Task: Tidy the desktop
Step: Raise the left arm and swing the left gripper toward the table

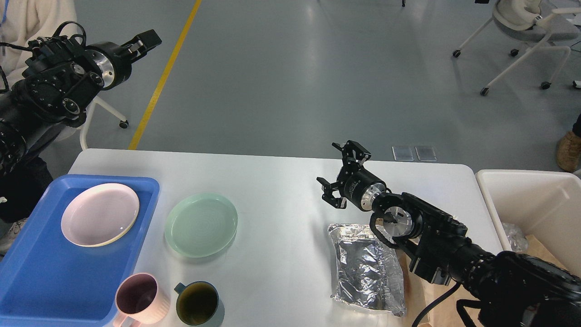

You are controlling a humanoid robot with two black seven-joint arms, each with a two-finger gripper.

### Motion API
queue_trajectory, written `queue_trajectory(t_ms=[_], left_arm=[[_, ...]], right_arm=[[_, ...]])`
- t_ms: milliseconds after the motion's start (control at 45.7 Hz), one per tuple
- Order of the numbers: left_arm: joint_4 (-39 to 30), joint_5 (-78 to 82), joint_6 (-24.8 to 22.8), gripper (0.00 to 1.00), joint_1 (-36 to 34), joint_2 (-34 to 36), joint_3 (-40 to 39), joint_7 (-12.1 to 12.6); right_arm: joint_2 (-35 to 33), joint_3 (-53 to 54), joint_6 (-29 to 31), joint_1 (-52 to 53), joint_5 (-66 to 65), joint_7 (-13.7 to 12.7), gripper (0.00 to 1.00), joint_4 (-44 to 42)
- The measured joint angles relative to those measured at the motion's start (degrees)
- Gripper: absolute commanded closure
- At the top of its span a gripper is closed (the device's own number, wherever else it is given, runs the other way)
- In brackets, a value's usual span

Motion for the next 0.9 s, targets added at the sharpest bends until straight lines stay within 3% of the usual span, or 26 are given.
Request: queue_trajectory(t_ms=[197, 438, 591, 897], left_arm=[[-7.0, -0.1, -2.5, 0.03, -2.6, 2.7, 5.4, 1.2], [-8.6, -0.3, -15.3, 0.03, -2.8, 4.1, 5.6, 1.4], [-9.7, -0.4, -20.5, 0.03, -0.8, 5.5, 6.1, 1.2], [-14.0, 0.3, -22.2, 0.03, -0.4, 7.6, 14.6, 1.1]], right_arm=[[0.0, 0.0, 0.0, 0.0, 0.0, 0.0, 0.00, 0.0], [0.0, 0.0, 0.0, 0.0, 0.0, 0.0, 0.00, 0.0], [0.0, 0.0, 0.0, 0.0, 0.0, 0.0, 0.00, 0.0], [0.0, 0.0, 0.0, 0.0, 0.0, 0.0, 0.00, 0.0]])
